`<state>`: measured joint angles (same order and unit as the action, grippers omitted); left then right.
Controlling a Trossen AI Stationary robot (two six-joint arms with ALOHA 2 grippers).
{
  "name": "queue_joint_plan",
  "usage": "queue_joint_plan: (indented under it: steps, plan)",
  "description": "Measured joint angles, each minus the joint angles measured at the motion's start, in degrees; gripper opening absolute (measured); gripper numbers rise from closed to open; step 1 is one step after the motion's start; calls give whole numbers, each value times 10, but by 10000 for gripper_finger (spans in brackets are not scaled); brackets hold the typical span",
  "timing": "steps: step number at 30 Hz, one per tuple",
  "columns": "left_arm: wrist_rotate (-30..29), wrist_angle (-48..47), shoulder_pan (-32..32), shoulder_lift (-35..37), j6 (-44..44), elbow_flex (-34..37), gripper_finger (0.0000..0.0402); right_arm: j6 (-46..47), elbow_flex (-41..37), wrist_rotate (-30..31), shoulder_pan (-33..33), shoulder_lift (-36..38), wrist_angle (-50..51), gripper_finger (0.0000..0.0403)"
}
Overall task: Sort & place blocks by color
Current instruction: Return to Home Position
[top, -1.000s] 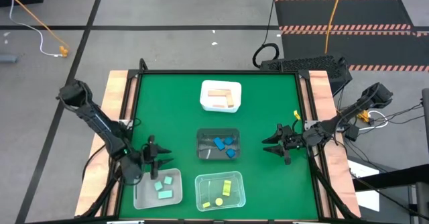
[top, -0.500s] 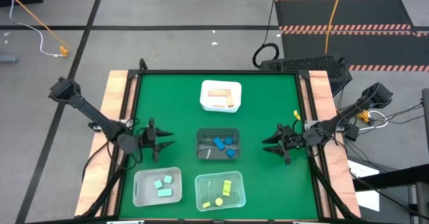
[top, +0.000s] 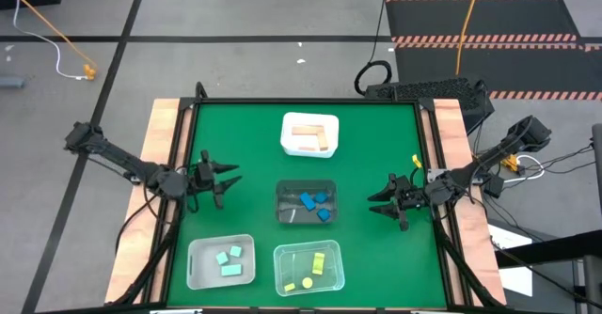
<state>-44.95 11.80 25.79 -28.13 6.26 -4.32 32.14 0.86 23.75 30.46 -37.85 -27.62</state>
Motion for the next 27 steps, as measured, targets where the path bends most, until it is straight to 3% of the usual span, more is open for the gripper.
queue_joint_plan:
  steps: [19,27]
  plan:
    - [0,-51,-182,124,-9,38,163,0,0,0,0,0,0,157]
    - [14,-47,-309,181,17,38,163,0,0,0,0,0,0,157]
